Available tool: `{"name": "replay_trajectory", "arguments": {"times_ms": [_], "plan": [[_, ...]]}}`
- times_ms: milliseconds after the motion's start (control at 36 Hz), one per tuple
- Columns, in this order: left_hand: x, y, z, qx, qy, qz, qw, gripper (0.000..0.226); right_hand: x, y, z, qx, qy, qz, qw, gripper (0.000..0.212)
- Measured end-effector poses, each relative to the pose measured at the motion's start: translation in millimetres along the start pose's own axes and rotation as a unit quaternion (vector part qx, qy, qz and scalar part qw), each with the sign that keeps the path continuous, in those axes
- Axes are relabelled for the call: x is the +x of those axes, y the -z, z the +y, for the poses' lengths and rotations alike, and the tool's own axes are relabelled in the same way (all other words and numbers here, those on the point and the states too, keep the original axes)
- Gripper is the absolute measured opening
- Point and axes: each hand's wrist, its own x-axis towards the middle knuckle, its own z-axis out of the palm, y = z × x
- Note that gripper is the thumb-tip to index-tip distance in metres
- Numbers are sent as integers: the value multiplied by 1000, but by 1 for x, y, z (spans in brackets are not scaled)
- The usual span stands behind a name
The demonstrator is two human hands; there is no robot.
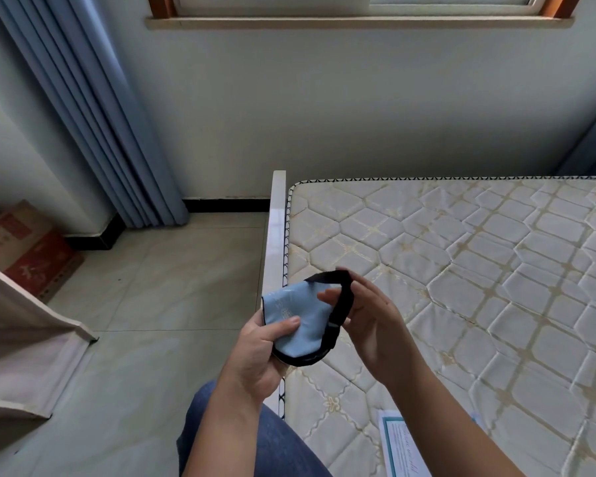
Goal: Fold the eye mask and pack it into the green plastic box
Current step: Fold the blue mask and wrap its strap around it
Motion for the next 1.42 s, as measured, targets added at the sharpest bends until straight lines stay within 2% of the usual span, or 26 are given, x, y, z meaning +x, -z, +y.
{"name": "replay_trajectory", "arguments": {"times_ms": [167, 250, 361, 445, 528, 583, 695, 806, 861, 917, 1028, 1223, 1417], "plan": [[-3, 4, -3, 59, -10, -49, 997, 42, 10, 4, -12, 40, 0, 49, 998, 30], [-4, 8, -2, 86, -16, -67, 994, 38, 15, 8, -17, 41, 0, 91, 995, 18], [-3, 12, 0, 69, -43, -75, 994, 38, 17, 16, -24, 73, -11, 134, 988, 14], [1, 14, 3, 45, -80, -50, 995, 35, 17, 21, -25, 44, -50, 157, 985, 12], [6, 15, 5, 20, -110, -3, 994, 34, 15, 27, -21, -34, -107, 169, 979, 12], [9, 16, 6, -2, -123, 30, 992, 33, 13, 30, -17, -134, -135, 164, 968, 12], [11, 18, 6, -16, -149, 88, 985, 26, 9, 34, -7, -361, -168, 144, 906, 13], [10, 15, 2, -32, -148, 108, 982, 25, 8, 30, -1, -477, -141, 122, 859, 10], [9, 12, 0, -40, -145, 103, 983, 25, 7, 23, -1, -474, -104, 103, 868, 11], [9, 10, -1, -43, -140, 96, 985, 25, 6, 11, -2, -430, -86, 66, 896, 13], [9, 6, -3, -30, -137, 87, 986, 23, 4, -9, 0, -323, -114, -14, 939, 11], [7, 5, -1, -20, -133, 67, 989, 21, -4, -18, 5, -247, -143, -92, 954, 11], [2, 10, 1, 6, -101, 16, 995, 37, -4, -10, 6, -259, -124, -70, 955, 9]]}}
